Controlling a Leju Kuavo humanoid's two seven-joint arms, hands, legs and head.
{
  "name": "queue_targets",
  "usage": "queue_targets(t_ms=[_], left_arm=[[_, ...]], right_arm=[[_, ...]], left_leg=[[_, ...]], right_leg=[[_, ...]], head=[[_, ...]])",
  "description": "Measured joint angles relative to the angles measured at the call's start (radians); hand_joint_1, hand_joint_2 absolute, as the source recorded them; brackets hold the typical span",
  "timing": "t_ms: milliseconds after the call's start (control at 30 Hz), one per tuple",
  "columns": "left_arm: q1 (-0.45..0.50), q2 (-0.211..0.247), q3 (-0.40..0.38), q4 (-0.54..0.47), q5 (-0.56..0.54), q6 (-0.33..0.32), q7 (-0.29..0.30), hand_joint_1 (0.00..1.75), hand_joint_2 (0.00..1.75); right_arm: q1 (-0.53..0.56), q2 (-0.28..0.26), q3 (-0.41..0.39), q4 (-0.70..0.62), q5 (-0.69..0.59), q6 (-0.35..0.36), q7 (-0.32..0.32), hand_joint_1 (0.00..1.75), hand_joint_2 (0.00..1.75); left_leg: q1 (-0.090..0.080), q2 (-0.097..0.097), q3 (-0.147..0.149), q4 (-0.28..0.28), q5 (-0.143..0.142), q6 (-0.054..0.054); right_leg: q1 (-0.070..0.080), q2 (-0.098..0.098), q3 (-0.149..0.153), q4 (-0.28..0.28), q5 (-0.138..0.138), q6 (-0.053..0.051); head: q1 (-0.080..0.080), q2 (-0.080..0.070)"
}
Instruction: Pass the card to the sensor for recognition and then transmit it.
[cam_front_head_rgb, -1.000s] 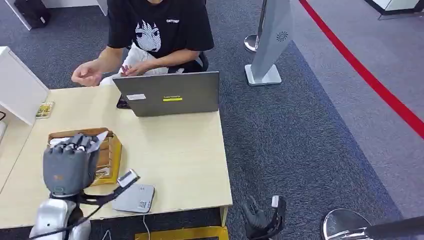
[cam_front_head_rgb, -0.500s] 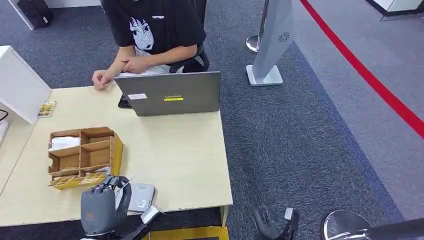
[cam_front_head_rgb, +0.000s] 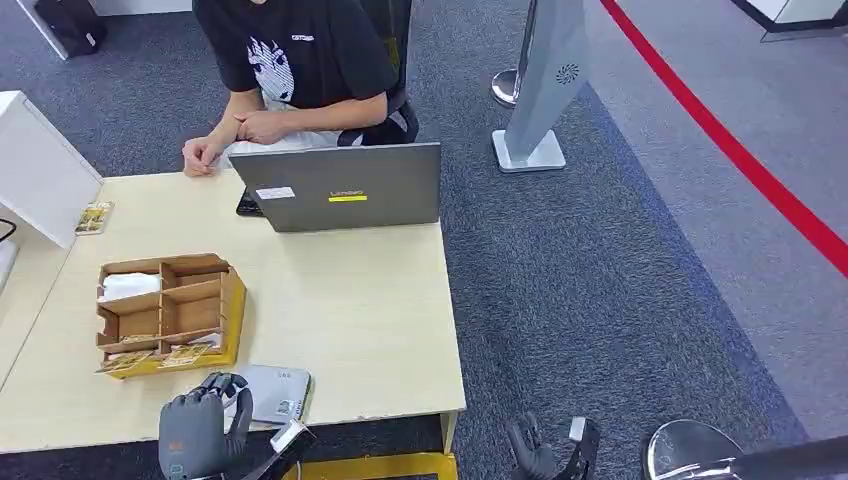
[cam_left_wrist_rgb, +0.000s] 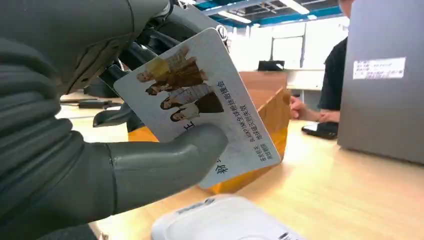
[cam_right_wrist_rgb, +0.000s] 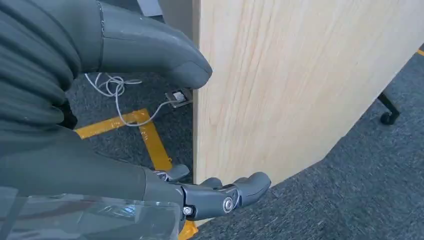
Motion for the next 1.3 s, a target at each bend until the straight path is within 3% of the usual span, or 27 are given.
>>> queue_targets(t_ms=[200, 333, 433, 600, 767, 900, 1033, 1300], left_arm=[[-0.009, 0.000, 0.013, 0.030, -0.001, 0.003, -0.003, 1.75, 1.75], [-0.058, -0.003, 0.018, 0.158, 0.003, 0.038, -0.036, 1.75, 1.75], [-0.059, -0.003, 0.018, 0.158, 0.010, 0.044, -0.052, 1.75, 1.75], [-0.050, -0.002, 0.009, 0.079, -0.005, 0.046, -0.054, 1.75, 1.75], [-0.053, 0.013, -0.032, -0.085, -0.057, 0.029, 0.013, 1.75, 1.75], [-0.093, 0.055, -0.042, -0.172, -0.068, 0.012, 0.061, 1.75, 1.75], [-0.172, 0.129, -0.031, -0.181, -0.058, -0.024, 0.077, 1.75, 1.75], [-0.330, 0.266, 0.065, -0.043, -0.095, -0.085, 0.122, 1.75, 1.75]], right_arm=[[0.000, 0.000, 0.000, 0.000, 0.006, 0.000, 0.002, 0.00, 1.75], [0.000, 0.000, -0.003, 0.000, 0.025, 0.002, 0.008, 0.00, 1.75], [0.000, 0.000, -0.009, 0.000, 0.035, 0.006, 0.014, 0.00, 1.75], [-0.001, 0.000, -0.019, 0.000, 0.056, 0.006, 0.019, 0.00, 1.75], [-0.011, 0.001, -0.019, 0.000, 0.090, 0.004, 0.035, 0.00, 1.75], [-0.021, 0.008, -0.018, 0.000, 0.118, 0.008, 0.046, 0.00, 1.75], [-0.035, 0.019, -0.013, 0.000, 0.146, 0.009, 0.055, 0.00, 1.75], [-0.051, 0.036, 0.010, 0.002, 0.187, 0.018, 0.070, 0.00, 1.75]], left_leg=[[0.000, 0.000, 0.000, 0.000, 0.000, 0.000], [0.000, -0.001, 0.000, 0.000, 0.000, 0.000], [0.000, -0.001, 0.000, 0.000, 0.000, 0.000], [0.000, -0.001, 0.000, 0.000, 0.001, -0.001], [0.000, -0.001, 0.000, 0.000, 0.001, 0.000], [0.000, -0.001, 0.000, 0.000, 0.002, -0.002], [0.001, -0.002, 0.000, 0.000, 0.003, -0.003], [0.002, -0.002, 0.000, 0.000, 0.004, -0.005]], right_leg=[[0.000, 0.000, 0.000, 0.000, 0.000, 0.000], [0.000, -0.001, 0.000, 0.000, 0.000, 0.000], [0.000, -0.001, 0.000, 0.000, 0.000, 0.000], [0.000, -0.001, 0.000, 0.000, 0.000, 0.000], [0.000, -0.001, 0.000, 0.000, 0.000, 0.000], [0.000, -0.001, 0.000, 0.000, 0.001, -0.001], [0.000, -0.001, 0.000, 0.001, 0.001, -0.001], [0.001, -0.001, 0.000, 0.002, 0.001, -0.002]], head=[[0.000, 0.000], [0.000, 0.000], [0.000, 0.000], [0.000, 0.000], [0.000, 0.000], [0.000, 0.000], [-0.001, 0.000], [-0.001, 0.000]])
